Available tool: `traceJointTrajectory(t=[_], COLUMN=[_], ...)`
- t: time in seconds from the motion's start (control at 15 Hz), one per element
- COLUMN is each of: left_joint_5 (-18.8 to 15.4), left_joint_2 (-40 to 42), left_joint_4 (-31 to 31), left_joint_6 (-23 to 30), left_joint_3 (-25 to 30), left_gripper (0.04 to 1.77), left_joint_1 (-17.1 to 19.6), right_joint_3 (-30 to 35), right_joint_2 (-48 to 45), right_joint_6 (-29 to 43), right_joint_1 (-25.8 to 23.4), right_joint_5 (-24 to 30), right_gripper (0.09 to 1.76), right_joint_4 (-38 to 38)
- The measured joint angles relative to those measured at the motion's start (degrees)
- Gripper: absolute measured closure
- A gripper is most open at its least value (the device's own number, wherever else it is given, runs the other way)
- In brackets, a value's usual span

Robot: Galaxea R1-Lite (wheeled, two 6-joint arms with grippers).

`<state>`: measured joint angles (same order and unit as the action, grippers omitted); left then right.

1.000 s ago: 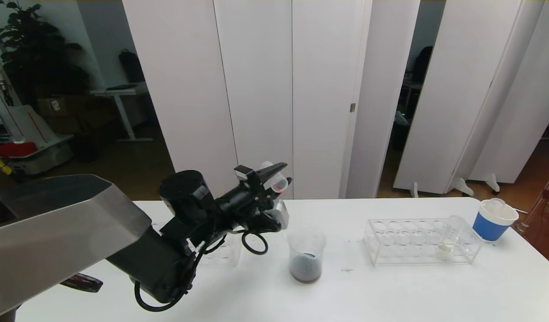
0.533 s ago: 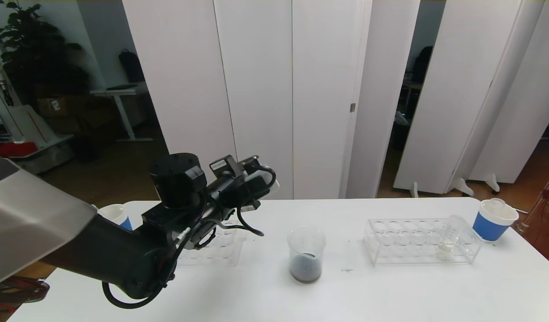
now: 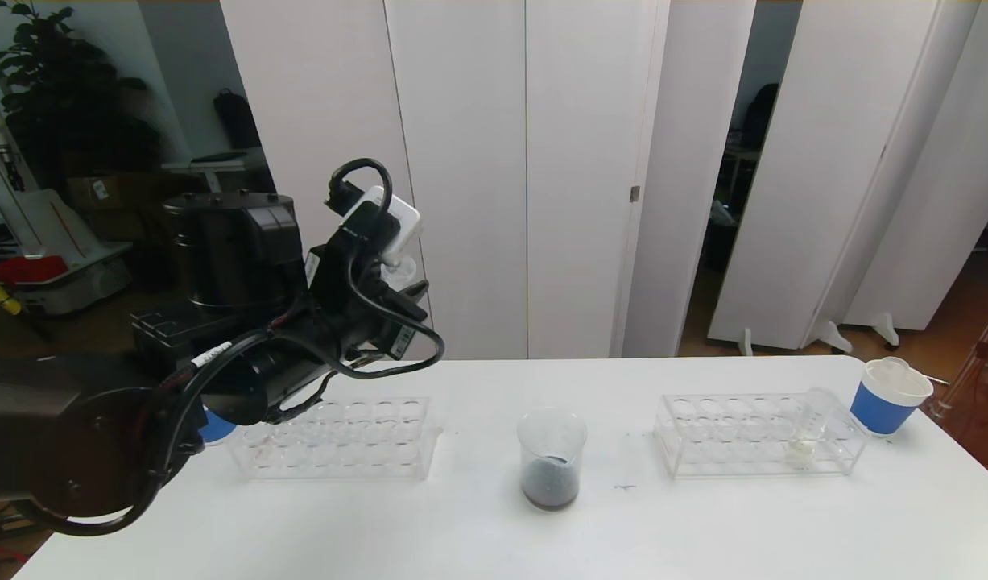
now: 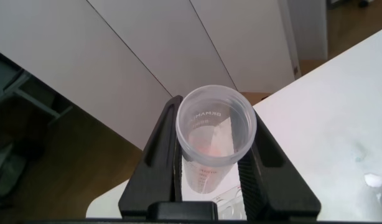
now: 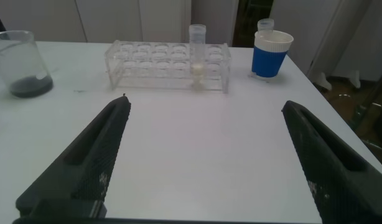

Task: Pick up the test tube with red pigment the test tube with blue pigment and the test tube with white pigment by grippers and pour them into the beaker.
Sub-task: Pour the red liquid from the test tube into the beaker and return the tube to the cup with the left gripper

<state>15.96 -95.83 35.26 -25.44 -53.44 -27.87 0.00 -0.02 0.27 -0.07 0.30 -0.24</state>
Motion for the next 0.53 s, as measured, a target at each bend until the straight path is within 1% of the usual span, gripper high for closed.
traceJointTrajectory(t=[0.13, 0.27, 0.4, 0.53], left_joint_5=[2.91, 4.88, 5.42, 5.45], left_joint_2=[2.39, 4.0, 5.07, 6.06], left_joint_4=[-2.9, -5.68, -9.18, -13.3], left_joint_6=[5.46, 12.58, 19.1, 23.63], left_joint_3=[-0.17, -0.39, -0.44, -0.44], left_gripper=[1.22, 1.22, 1.22, 1.22], left_joint_1=[0.48, 1.17, 2.66, 4.25], right_joint_3=[0.0, 0.0, 0.0, 0.0], right_joint_2=[0.0, 0.0, 0.0, 0.0], right_joint_6=[-0.02, 0.0, -0.02, 0.0], right_joint_1=[0.0, -0.02, -0.04, -0.04], right_joint_5=[0.0, 0.02, -0.01, 0.02], right_gripper=[0.1, 0.1, 0.1, 0.1], right_joint_4=[0.0, 0.0, 0.0, 0.0])
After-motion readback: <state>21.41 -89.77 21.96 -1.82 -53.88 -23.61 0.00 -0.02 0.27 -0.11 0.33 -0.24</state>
